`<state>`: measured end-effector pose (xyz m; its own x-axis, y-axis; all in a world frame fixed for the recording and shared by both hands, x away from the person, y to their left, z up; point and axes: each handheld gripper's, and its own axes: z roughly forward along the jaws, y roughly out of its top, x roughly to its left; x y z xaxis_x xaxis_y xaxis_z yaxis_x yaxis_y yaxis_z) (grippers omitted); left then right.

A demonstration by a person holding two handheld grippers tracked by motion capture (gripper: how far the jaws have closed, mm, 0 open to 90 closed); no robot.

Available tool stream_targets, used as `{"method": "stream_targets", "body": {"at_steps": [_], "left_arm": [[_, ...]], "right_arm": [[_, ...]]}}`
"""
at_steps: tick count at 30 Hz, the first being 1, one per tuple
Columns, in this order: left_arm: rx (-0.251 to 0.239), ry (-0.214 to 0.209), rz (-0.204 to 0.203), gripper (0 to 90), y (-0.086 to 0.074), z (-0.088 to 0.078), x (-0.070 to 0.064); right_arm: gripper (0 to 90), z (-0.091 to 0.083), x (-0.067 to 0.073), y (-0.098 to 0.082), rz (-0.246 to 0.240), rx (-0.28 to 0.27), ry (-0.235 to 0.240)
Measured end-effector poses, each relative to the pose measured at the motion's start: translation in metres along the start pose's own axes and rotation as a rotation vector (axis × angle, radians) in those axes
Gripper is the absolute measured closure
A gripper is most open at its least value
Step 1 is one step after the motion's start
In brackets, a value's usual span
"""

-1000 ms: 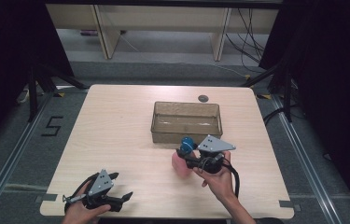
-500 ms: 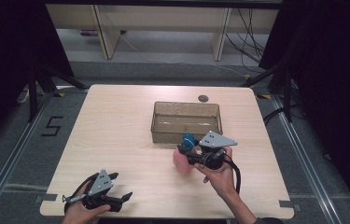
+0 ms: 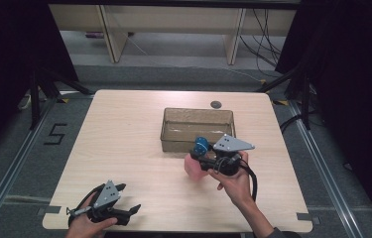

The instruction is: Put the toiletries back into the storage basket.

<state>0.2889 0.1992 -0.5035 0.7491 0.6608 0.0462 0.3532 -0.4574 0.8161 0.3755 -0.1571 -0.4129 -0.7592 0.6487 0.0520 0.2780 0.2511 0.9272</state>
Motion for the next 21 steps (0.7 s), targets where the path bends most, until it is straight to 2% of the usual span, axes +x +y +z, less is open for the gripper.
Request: {"method": "stream_targets", "body": {"at_steps": [1,3,5,6,7,8,9,10,11,12,14,16,17,18,19,20,21], "left_arm": [[0.014,-0.002,0.015,14.9,0.000,-0.001,0.001],[0.012,-0.001,0.020,14.9,0.001,-0.001,0.002],[-0.002,0.000,-0.006,14.9,0.000,0.000,0.000],[-0.009,-0.002,-0.010,14.9,0.000,0.001,0.000],[-0.009,-0.003,-0.008,14.9,0.001,0.000,0.001],[0.008,-0.007,0.013,14.9,0.001,-0.001,0.002],[0.013,-0.001,0.017,14.9,0.000,-0.001,0.001],[0.013,-0.007,0.015,14.9,0.000,-0.001,0.001],[0.000,-0.005,-0.003,14.9,0.000,0.000,0.000],[-0.005,0.001,-0.013,14.9,0.000,0.000,0.000],[-0.014,0.001,-0.008,14.9,0.000,0.001,0.000],[-0.007,-0.005,-0.015,14.9,-0.001,0.001,0.000],[-0.010,-0.004,-0.019,14.9,-0.001,0.001,0.000],[-0.012,-0.006,-0.021,14.9,0.000,0.001,0.000],[-0.011,-0.008,-0.020,14.9,0.000,0.002,0.001],[0.006,0.000,0.009,14.9,0.000,0.001,0.002],[0.004,0.001,-0.003,14.9,-0.001,0.001,0.001]], "right_arm": [[53.7,0.000,-0.001,0.001,-0.007,-0.007,0.002],[53.7,0.000,0.000,0.003,0.016,-0.009,0.015],[53.7,-0.002,-0.001,0.005,0.006,-0.005,0.007],[53.7,-0.002,0.000,0.007,0.016,-0.012,0.015],[53.7,-0.003,-0.002,0.009,-0.012,-0.011,0.001],[53.7,-0.003,-0.002,0.010,-0.015,-0.019,0.008],[53.7,-0.003,-0.001,0.011,-0.003,-0.009,0.007],[53.7,-0.004,-0.002,0.012,-0.025,-0.016,0.000],[53.7,-0.004,-0.001,0.013,0.003,-0.012,0.008],[53.7,-0.003,-0.002,0.013,-0.014,-0.018,0.011],[53.7,-0.002,-0.001,0.014,-0.022,-0.018,0.008],[53.7,-0.003,-0.001,0.015,0.000,-0.009,0.017],[53.7,-0.003,-0.003,0.016,-0.014,-0.014,0.010],[53.7,-0.001,-0.002,0.016,0.002,-0.026,0.030],[53.7,-0.002,-0.002,0.017,0.011,-0.019,0.029],[53.7,-0.003,-0.003,0.018,-0.012,-0.024,0.014],[53.7,-0.003,-0.001,0.019,0.013,-0.022,0.015]]}}
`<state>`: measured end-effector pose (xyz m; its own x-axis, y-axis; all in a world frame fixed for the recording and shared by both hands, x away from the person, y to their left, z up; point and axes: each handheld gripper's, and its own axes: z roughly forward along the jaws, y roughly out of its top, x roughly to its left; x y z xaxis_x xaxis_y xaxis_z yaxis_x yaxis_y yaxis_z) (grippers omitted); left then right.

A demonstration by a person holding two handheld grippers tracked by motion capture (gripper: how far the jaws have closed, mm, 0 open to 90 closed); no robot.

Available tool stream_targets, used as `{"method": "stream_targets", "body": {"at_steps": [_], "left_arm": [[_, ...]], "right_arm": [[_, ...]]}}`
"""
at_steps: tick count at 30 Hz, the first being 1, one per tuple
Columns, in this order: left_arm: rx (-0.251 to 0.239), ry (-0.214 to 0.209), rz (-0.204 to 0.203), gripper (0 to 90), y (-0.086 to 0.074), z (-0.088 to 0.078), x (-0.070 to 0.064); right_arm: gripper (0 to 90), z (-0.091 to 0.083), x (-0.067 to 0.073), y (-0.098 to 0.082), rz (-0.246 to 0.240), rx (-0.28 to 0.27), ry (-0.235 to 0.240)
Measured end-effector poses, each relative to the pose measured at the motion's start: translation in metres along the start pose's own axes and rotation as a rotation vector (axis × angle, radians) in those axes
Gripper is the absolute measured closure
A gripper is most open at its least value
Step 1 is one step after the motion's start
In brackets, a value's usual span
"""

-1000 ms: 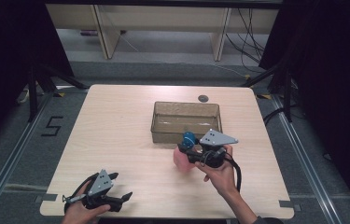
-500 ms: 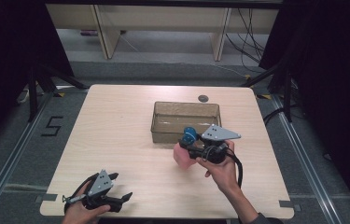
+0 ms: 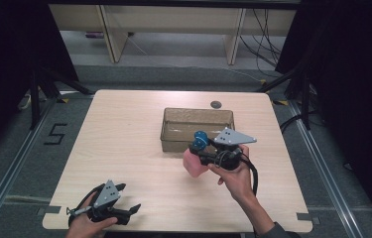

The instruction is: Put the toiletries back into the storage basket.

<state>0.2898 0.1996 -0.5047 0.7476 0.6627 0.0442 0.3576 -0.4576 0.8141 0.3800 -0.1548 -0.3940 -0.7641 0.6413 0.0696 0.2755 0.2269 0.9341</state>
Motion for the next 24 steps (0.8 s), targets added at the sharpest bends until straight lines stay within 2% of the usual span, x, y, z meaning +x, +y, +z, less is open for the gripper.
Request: {"method": "stream_targets", "body": {"at_steps": [1,2,3,4,7,8,9,10,12,14,17,18,19,21,22,23,24], "left_arm": [[0.002,-0.001,-0.002,14.9,0.000,0.000,0.000],[-0.009,-0.001,-0.006,14.9,0.000,0.001,0.000],[-0.007,-0.008,-0.009,14.9,0.001,0.000,0.000],[-0.016,-0.009,-0.018,14.9,0.001,0.000,0.000],[-0.019,-0.004,-0.015,15.0,0.000,0.000,0.000],[0.011,0.008,0.007,15.0,0.001,-0.002,0.002],[-0.017,0.002,-0.007,14.9,0.001,0.000,0.000],[-0.010,0.002,-0.005,14.9,0.001,-0.001,0.000],[-0.012,-0.007,-0.015,15.0,0.000,0.000,-0.001],[-0.019,-0.001,-0.018,14.9,0.001,0.000,-0.001],[-0.012,-0.012,-0.017,14.9,0.000,0.000,-0.001],[-0.009,-0.010,-0.015,15.0,0.000,0.000,0.000],[0.003,0.000,0.005,14.9,0.001,-0.001,0.002],[-0.006,-0.003,-0.004,15.0,0.001,0.000,0.001],[-0.013,-0.011,-0.017,14.9,0.001,0.000,0.000],[0.003,0.004,0.000,14.9,0.000,-0.001,0.000],[-0.013,-0.006,-0.015,14.9,0.000,0.000,-0.001]], "right_arm": [[53.7,0.001,-0.001,0.002,-0.005,-0.005,0.016],[53.7,0.000,-0.003,0.004,-0.023,-0.010,0.004],[53.7,0.000,-0.001,0.005,-0.001,-0.010,0.007],[53.7,0.000,-0.003,0.007,-0.019,-0.016,0.006],[53.7,0.000,-0.003,0.011,-0.006,-0.030,0.013],[53.7,-0.001,-0.002,0.013,0.005,-0.019,0.003],[53.7,-0.001,-0.003,0.015,-0.010,-0.027,0.006],[53.7,-0.001,-0.004,0.016,-0.017,-0.032,0.002],[53.7,-0.002,-0.004,0.018,0.004,-0.031,0.009],[53.7,-0.002,-0.007,0.020,-0.010,-0.036,0.009],[53.7,-0.004,-0.009,0.022,-0.001,-0.025,0.002],[53.7,-0.005,-0.011,0.024,-0.017,-0.028,-0.014],[53.7,-0.004,-0.011,0.024,-0.006,-0.029,-0.008],[53.7,-0.005,-0.012,0.025,0.006,-0.026,-0.002],[53.7,-0.006,-0.015,0.027,-0.006,-0.030,-0.020],[53.7,-0.005,-0.015,0.027,0.003,-0.028,-0.009],[53.7,-0.005,-0.016,0.028,0.006,-0.027,-0.012]]}}
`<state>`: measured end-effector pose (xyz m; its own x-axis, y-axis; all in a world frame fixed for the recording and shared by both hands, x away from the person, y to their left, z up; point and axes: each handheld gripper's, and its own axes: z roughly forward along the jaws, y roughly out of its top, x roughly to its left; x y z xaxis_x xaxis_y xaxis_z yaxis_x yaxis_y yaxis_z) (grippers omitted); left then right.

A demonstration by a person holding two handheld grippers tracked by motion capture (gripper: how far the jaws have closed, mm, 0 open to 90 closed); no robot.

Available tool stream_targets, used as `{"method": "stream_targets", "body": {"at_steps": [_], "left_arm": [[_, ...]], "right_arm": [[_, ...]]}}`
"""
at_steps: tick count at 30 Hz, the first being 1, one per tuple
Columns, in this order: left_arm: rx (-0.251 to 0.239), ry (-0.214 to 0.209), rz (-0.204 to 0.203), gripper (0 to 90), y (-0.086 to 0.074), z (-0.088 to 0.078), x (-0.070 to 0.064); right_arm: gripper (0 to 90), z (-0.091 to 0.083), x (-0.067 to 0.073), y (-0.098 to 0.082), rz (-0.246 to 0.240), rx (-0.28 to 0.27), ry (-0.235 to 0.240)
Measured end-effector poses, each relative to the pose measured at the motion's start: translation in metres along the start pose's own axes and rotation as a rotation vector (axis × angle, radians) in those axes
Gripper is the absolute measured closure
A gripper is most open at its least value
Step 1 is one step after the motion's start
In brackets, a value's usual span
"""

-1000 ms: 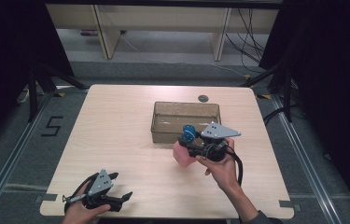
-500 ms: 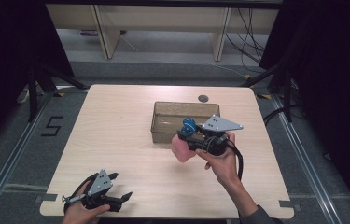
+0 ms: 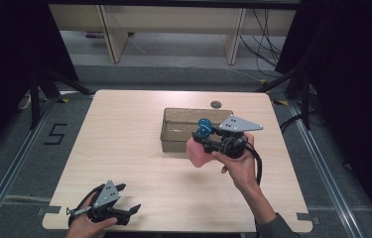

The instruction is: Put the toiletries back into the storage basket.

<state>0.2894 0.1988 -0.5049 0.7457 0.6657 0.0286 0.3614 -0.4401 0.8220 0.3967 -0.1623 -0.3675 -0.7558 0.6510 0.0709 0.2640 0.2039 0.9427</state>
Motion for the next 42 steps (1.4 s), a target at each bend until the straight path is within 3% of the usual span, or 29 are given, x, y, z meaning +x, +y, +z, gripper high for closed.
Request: {"method": "stream_targets", "body": {"at_steps": [5,10,11,14,17,21,22,26,28,29,36,37,42], "left_arm": [[-0.010,-0.002,0.000,15.0,0.000,-0.001,0.000],[0.020,-0.002,0.022,14.9,0.000,-0.002,0.001],[-0.002,0.002,0.000,14.9,0.001,-0.001,0.000],[0.000,0.005,0.017,14.9,0.001,-0.002,0.001],[0.001,0.005,0.001,14.9,0.001,-0.001,0.000],[0.006,-0.007,0.000,14.9,0.000,-0.001,0.000],[-0.011,0.004,-0.004,14.9,0.000,0.000,0.000],[0.002,0.004,-0.001,14.9,0.000,-0.001,0.000],[-0.003,0.004,-0.007,14.9,0.000,-0.001,0.000],[0.004,0.005,0.008,14.9,0.001,-0.001,0.001],[-0.004,0.000,0.002,14.9,0.001,-0.001,0.001],[-0.004,0.000,0.002,14.9,0.001,-0.001,0.001],[0.000,0.004,0.004,14.9,0.001,-0.001,0.001]], "right_arm": [[53.7,-0.001,-0.007,0.004,-0.005,-0.006,-0.015],[53.7,-0.002,-0.015,0.008,-0.006,-0.009,-0.052],[53.7,-0.002,-0.017,0.009,-0.012,-0.013,-0.051],[53.7,-0.002,-0.022,0.011,0.001,-0.024,-0.055],[53.7,-0.004,-0.028,0.014,0.030,-0.023,-0.071],[53.7,-0.006,-0.038,0.019,0.029,-0.049,-0.095],[53.7,-0.007,-0.042,0.020,0.007,-0.057,-0.114],[53.7,-0.008,-0.049,0.024,0.052,-0.048,-0.134],[53.7,-0.007,-0.053,0.025,0.034,-0.061,-0.143],[53.7,-0.008,-0.054,0.026,0.044,-0.051,-0.158],[53.7,-0.004,-0.069,0.028,0.033,-0.074,-0.184],[53.7,-0.003,-0.070,0.027,0.057,-0.060,-0.182],[53.7,0.001,-0.080,0.024,0.080,-0.062,-0.205]]}}
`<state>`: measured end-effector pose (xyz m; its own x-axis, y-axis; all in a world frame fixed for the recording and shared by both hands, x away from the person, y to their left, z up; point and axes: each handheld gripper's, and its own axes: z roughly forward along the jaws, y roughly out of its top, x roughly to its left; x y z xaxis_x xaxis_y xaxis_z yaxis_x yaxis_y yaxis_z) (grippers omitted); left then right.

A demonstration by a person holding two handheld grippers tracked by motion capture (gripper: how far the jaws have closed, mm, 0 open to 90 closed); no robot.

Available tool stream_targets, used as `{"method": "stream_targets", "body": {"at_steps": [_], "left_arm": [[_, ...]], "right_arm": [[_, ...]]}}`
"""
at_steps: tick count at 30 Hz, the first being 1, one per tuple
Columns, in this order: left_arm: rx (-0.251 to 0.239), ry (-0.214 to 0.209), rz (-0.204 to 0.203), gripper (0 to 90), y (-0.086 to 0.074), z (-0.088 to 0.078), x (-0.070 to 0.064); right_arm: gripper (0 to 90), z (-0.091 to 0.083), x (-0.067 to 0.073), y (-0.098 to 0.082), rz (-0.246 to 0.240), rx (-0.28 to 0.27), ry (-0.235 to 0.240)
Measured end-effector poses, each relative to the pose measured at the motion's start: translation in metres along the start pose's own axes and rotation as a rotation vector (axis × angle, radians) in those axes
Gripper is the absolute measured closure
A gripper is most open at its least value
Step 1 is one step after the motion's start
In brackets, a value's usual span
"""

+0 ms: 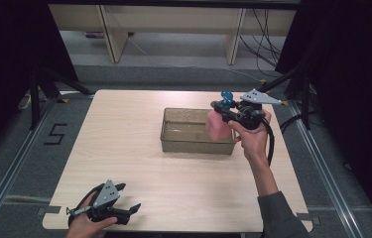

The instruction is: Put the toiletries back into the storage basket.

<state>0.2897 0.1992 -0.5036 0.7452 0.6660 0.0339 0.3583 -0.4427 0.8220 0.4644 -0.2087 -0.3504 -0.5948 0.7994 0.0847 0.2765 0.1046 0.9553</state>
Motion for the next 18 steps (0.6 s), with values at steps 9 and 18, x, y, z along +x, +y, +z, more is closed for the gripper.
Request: {"method": "stream_targets", "body": {"at_steps": [9,18], "left_arm": [[-0.005,-0.008,-0.007,14.9,0.000,0.000,0.000],[0.000,-0.004,-0.005,14.9,0.000,0.000,-0.001]], "right_arm": [[53.7,0.014,-0.016,-0.010,0.018,0.023,-0.041],[53.7,0.024,-0.025,-0.023,0.025,0.049,-0.071]]}}
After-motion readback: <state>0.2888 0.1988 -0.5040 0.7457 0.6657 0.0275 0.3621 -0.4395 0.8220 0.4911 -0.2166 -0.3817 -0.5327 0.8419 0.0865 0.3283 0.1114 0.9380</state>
